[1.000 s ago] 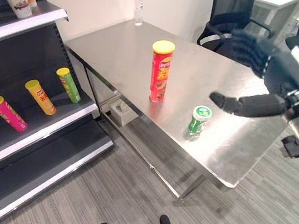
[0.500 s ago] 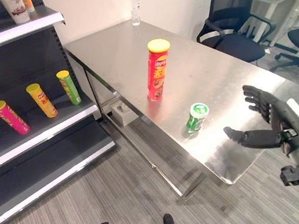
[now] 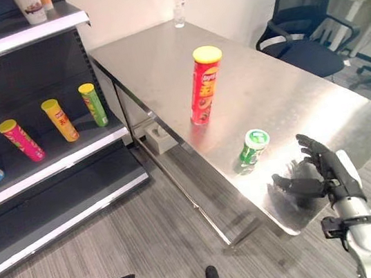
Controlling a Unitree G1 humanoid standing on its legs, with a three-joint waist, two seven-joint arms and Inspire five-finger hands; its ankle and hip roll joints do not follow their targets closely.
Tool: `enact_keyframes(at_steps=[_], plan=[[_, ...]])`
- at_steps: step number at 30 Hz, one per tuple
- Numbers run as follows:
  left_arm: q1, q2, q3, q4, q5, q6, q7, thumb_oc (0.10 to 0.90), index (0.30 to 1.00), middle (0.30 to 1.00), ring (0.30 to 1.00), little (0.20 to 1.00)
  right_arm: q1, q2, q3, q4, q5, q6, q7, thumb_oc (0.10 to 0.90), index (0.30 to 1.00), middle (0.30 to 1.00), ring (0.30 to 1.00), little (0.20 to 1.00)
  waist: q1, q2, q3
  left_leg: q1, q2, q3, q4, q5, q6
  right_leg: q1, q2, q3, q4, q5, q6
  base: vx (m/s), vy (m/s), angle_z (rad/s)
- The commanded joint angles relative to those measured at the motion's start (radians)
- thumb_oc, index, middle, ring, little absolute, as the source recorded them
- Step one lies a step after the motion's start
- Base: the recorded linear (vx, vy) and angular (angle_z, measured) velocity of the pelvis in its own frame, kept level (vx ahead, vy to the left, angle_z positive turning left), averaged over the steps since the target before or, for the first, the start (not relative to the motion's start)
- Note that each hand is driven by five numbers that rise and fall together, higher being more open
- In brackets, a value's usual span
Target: Put the goods on the table back onto the shelves and tidy them up.
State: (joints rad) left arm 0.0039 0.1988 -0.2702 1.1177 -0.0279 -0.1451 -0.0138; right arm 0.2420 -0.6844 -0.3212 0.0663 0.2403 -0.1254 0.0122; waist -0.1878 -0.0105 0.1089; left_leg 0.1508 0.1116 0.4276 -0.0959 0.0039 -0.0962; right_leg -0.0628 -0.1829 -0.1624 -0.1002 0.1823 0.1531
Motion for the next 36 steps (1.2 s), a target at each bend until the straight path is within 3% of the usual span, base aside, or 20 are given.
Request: enact_keyframes(at_steps=[1,13,36], plan=[[-0.058,0.033,0.030,-0.016,0.026,-0.029,0.004,0.800,0.900,0.900,0.900,0.900,-0.142,-0.025,-0.095,-0.045,-0.006,-0.108,-0.065,0.800,0.900,0.900,0.900,0.900,0.020,-0.043,0.011,0.009,-0.007,-0.018,0.009,-0.042,-0.007,0.098,0.005,-0.058,0.024,-0.137,0.050,0.04,-0.025,0.02],[-0.043,0.033,0.027,-0.017,0.016,-0.030,0.000,0.800,0.900,0.900,0.900,0.900,-0.201,-0.006,-0.088,-0.055,0.115,-0.139,-0.043,0.800,0.900,0.900,0.900,0.900,0.042,-0.042,0.002,0.015,-0.001,-0.034,0.009,-0.042,-0.012,0.125,0.013,-0.083,0.022,-0.149,0.043,0.03,-0.020,0.06],[-0.015,0.037,0.035,-0.020,0.014,-0.025,0.000,0.800,0.900,0.900,0.900,0.900,-0.245,0.017,0.031,0.006,0.074,-0.112,-0.022,0.800,0.900,0.900,0.900,0.900,0.087,-0.054,0.002,0.020,0.006,-0.054,0.009,-0.041,-0.017,0.148,0.021,-0.116,0.020,-0.161,0.035,0.01,-0.007,0.05]])
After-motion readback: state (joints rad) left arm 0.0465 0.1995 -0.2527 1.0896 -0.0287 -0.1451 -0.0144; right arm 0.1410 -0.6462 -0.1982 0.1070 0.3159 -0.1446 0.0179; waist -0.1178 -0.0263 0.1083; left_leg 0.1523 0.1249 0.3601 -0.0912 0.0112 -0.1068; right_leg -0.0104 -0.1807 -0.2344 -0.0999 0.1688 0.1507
